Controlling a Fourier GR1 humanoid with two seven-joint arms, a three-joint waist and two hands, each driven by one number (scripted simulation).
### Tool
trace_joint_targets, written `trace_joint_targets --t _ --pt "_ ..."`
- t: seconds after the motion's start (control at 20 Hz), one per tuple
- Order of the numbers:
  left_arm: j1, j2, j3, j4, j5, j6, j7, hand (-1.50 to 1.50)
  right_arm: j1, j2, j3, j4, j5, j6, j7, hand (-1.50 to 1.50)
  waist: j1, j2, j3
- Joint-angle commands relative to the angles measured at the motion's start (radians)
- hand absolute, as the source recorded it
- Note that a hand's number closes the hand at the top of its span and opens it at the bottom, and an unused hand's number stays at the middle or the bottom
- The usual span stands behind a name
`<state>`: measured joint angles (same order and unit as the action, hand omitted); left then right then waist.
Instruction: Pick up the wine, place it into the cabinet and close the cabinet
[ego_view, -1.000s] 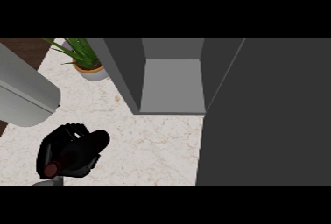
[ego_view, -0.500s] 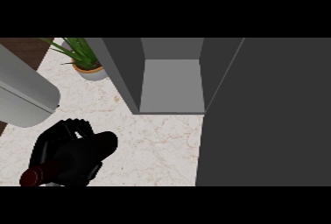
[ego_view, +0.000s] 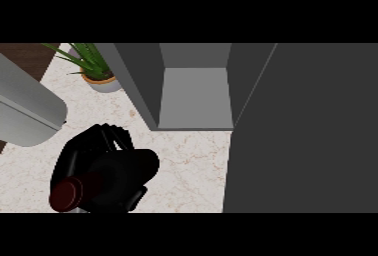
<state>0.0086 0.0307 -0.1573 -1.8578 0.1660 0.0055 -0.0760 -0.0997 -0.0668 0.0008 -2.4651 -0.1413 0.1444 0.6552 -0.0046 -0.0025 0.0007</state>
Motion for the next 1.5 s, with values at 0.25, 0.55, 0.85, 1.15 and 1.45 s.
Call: trace_joint_targets --t 0.25,0.55,0.85,1.15,1.45 --pt "-0.182 -0.030 -0.187 -0.058 -0.032 0.250 0.175 1.50 0.066 -0.019 -0.056 -0.104 -0.166 0.039 0.022 -1.50 -0.008 0.000 0.000" --pt "-0.357 -0.031 -0.296 0.050 -0.045 0.463 0.189 1.50 0.036 0.003 -0.051 -0.025 -0.116 0.039 -0.034 -1.50 -0.006 0.002 0.000" --pt "-0.513 -0.031 -0.326 0.146 -0.089 0.603 0.233 1.50 0.075 0.008 -0.006 -0.095 -0.117 0.049 0.008 -1.50 -0.010 0.001 0.000" --pt "-0.561 -0.031 -0.333 0.297 -0.021 0.633 0.119 1.50 0.037 0.022 0.001 -0.100 -0.084 0.005 0.021 -1.50 -0.011 0.003 -0.001" --pt "-0.606 -0.031 -0.310 0.407 0.013 0.647 0.056 1.50 0.014 -0.006 -0.018 -0.077 -0.113 0.023 0.036 -1.50 -0.012 0.004 -0.001"
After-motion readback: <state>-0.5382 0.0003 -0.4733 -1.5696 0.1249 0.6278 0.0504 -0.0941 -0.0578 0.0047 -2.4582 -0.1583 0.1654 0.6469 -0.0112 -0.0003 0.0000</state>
